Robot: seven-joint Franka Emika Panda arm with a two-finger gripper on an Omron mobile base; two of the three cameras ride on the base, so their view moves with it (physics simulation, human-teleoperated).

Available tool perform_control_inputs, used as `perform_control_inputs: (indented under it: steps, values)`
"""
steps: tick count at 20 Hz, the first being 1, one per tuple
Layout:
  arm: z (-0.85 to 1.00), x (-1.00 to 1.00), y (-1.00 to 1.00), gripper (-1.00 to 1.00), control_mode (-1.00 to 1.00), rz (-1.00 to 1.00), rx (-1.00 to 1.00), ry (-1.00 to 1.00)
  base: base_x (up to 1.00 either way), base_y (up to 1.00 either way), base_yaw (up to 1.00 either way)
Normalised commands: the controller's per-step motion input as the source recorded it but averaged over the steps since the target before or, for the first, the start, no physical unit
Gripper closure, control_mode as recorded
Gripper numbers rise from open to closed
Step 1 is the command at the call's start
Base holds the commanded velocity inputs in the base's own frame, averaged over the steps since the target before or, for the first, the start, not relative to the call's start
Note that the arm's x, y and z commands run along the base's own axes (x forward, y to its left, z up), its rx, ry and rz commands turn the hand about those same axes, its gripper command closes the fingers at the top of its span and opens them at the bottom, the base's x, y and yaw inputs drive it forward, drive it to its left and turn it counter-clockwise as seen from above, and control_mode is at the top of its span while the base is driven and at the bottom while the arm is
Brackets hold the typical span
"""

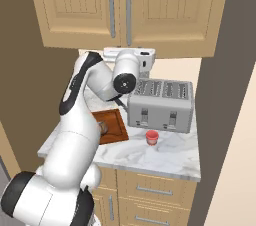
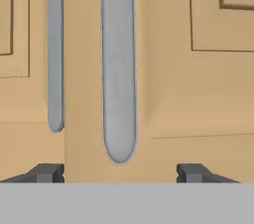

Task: Pick the bread, place it on the cutting board, pick the jam, place it on the counter, and close the cabinet.

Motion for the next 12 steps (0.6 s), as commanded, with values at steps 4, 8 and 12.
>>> perform_control_inputs:
  steps: [4,8,12]
  values:
    - [0.00,0.44,0.00,-1.00,-1.00,0.00,0.01,0.00,0.00,0.00,0.00]
    - [0.00,0.45,0.00,-1.00,-1.00,0.00,0.02,0.00,0.00,0.00,0.00]
    - [0.00,0.43,0.00,-1.00,-1.00,0.01,0.02,0.00,0.00,0.00,0.00]
